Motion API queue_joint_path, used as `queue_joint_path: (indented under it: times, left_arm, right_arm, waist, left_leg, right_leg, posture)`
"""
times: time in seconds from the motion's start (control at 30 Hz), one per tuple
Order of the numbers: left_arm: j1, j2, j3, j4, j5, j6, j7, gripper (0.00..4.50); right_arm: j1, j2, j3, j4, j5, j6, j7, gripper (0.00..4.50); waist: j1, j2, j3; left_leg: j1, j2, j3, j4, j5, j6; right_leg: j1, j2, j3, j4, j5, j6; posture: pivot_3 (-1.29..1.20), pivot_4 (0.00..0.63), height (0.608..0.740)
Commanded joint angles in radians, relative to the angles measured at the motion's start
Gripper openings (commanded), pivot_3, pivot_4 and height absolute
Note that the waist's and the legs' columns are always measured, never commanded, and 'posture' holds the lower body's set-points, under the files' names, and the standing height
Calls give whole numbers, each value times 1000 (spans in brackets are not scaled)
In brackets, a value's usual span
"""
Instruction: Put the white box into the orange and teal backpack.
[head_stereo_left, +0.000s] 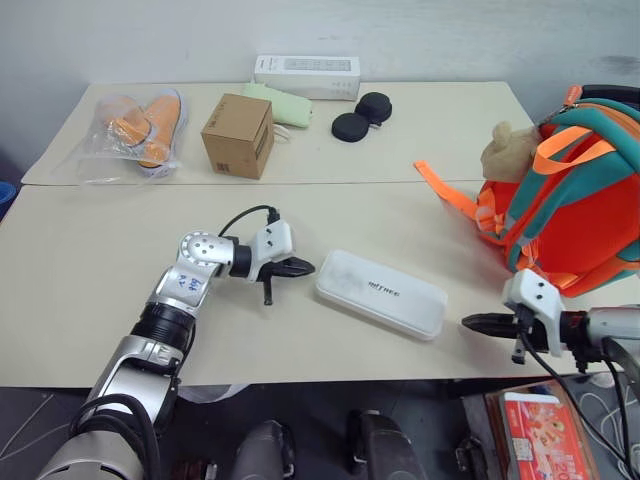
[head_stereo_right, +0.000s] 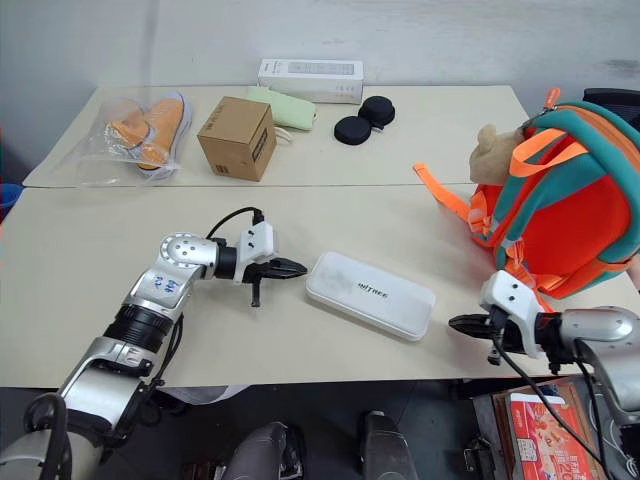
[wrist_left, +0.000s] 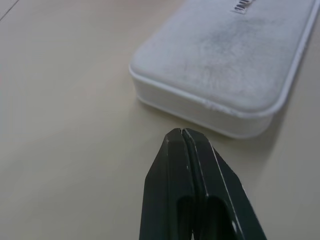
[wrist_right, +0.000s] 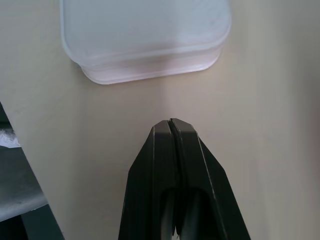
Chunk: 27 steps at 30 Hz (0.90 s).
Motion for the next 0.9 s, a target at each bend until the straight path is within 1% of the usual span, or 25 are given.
queue_joint_path:
  times: [0.03, 0.23, 0.37, 0.5, 0.63, 0.73, 0.77, 0.87, 0.9]
  left_arm:
    - [-5, -13, 24, -33, -24, 29, 3, 19]
    - [57, 9, 11, -132, -38, 80, -42, 19]
    - [84, -5, -5, -152, -19, 85, -30, 19]
    - [117, -3, -11, -231, -39, 115, -52, 19]
    - [117, -6, 12, -238, -31, 137, -16, 19]
    - [120, 22, 27, -242, -37, 150, -24, 19]
    - [124, 31, 35, -252, -49, 166, -32, 19]
    - [121, 34, 109, -277, -140, 317, -18, 19]
    - [105, 24, 149, -271, -176, 404, 15, 194]
  right_arm:
    - [-30, 16, 21, 0, -29, -18, -16, 0]
    - [-68, 43, 29, 11, -34, -12, -35, 0]
    - [-111, 58, 36, 30, -34, -7, -46, 0]
    - [-148, 70, 51, 54, -42, -5, -45, 0]
    - [-182, 78, 66, 83, -70, -24, -48, 0]
    - [-208, 88, 61, 101, -70, -21, -42, 0]
    - [-213, 90, 59, 105, -68, -21, -40, 0]
    - [-212, 84, 58, 107, -80, -23, -45, 0]
    - [-210, 80, 57, 107, -80, -19, -43, 0]
  waist:
    - [-1, 0, 0]
    - [-1, 0, 0]
    - [-1, 0, 0]
    - [2, 0, 0]
    - [2, 0, 0]
    - [1, 0, 0]
    - [0, 0, 0]
    - [-2, 0, 0]
    - [-2, 0, 0]
  left_leg:
    - [0, 0, 0, 0, 0, 0]
    - [0, 0, 0, 1, 0, 0]
    - [0, 0, 0, 2, 0, 0]
    - [0, 0, 0, 3, 0, 0]
    - [0, 0, 0, 3, 0, 0]
    - [0, 0, 0, 4, 0, 0]
    - [0, 0, 0, 4, 0, 0]
    - [0, 1, 0, 3, 0, 0]
    - [0, 1, 0, 4, 0, 0]
  right_leg:
    - [0, 0, 0, 0, 0, 0]
    - [0, 0, 0, 0, 0, 0]
    - [0, 0, 0, 1, 0, 0]
    - [0, -1, 0, 1, 0, 0]
    - [0, -1, 0, 2, 0, 0]
    - [0, -1, 0, 2, 0, 0]
    - [0, -1, 0, 2, 0, 0]
    - [0, 0, 0, 2, 0, 0]
    - [0, 0, 0, 2, 0, 0]
  posture:
    - [0, 150, 740]
    - [0, 150, 740]
    - [0, 150, 740]
    - [0, 150, 740]
    - [0, 150, 740]
    - [0, 150, 740]
    - [0, 150, 740]
    - [0, 150, 740]
    - [0, 150, 740]
